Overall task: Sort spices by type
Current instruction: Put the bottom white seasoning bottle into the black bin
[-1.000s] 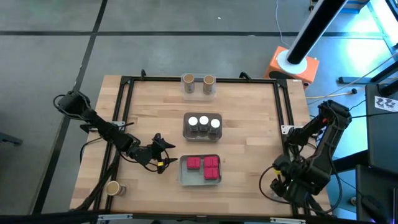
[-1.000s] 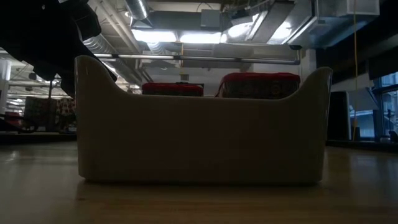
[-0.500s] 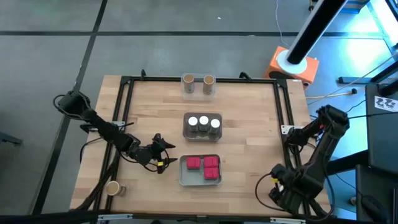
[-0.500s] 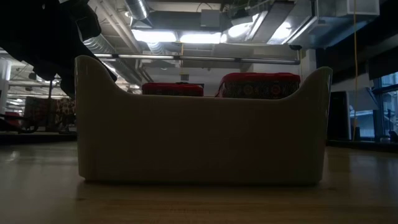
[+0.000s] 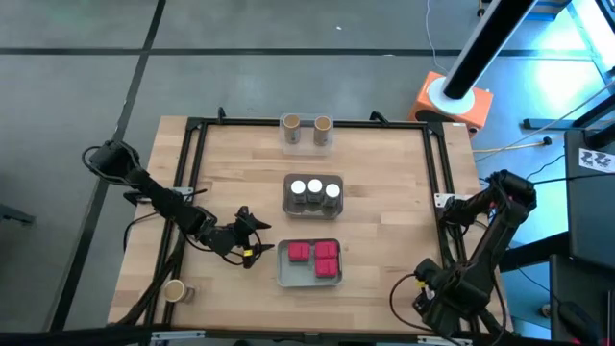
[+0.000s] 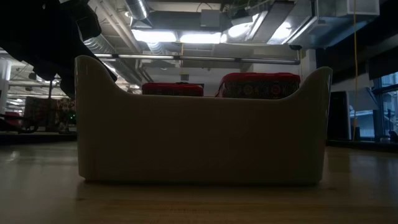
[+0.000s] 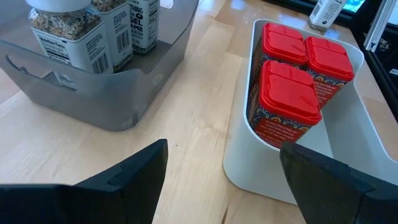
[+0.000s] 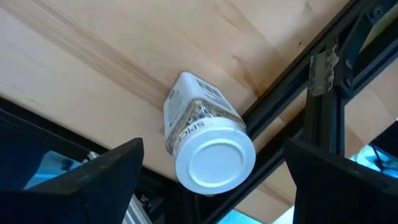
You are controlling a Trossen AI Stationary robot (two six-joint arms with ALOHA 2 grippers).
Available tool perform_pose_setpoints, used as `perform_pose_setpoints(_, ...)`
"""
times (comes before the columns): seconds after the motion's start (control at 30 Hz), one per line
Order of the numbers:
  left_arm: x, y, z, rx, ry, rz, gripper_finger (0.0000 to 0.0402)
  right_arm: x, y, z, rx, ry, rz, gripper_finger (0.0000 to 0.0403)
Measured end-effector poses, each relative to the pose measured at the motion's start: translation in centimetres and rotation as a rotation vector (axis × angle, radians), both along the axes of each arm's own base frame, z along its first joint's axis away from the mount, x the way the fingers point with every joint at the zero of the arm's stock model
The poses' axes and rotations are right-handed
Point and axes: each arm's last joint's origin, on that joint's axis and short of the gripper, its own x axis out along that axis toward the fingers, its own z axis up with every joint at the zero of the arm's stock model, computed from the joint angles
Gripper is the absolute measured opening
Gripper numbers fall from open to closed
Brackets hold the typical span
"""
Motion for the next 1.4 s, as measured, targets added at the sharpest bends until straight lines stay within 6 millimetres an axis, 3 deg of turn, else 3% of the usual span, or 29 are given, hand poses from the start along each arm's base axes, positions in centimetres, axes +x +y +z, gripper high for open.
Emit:
perform_pose_setpoints(0.73,0.0,0.0,0.0,-0.001,0.0,0.0,0.0294,0.4,0.9,-2.0,0.008,0.061,-0.026,0.0381)
perform_pose_setpoints(0.97,0.0,0.0,0.0,-0.002,0.0,0.001,0.0294,0.2,0.8,-4.2,0.042,0.07,-0.057,0.0317)
perform_pose_setpoints(1.2,0.0,0.0,0.0,-0.003,0.0,0.001,0.0294,0.2,0.8,-4.3,0.044,0.061,-0.06,0.0241)
perform_pose_setpoints(1.4,0.0,0.0,0.0,-0.003,0.0,0.001,0.0294,0.2,0.7,-4.3,0.023,0.04,-0.059,0.023)
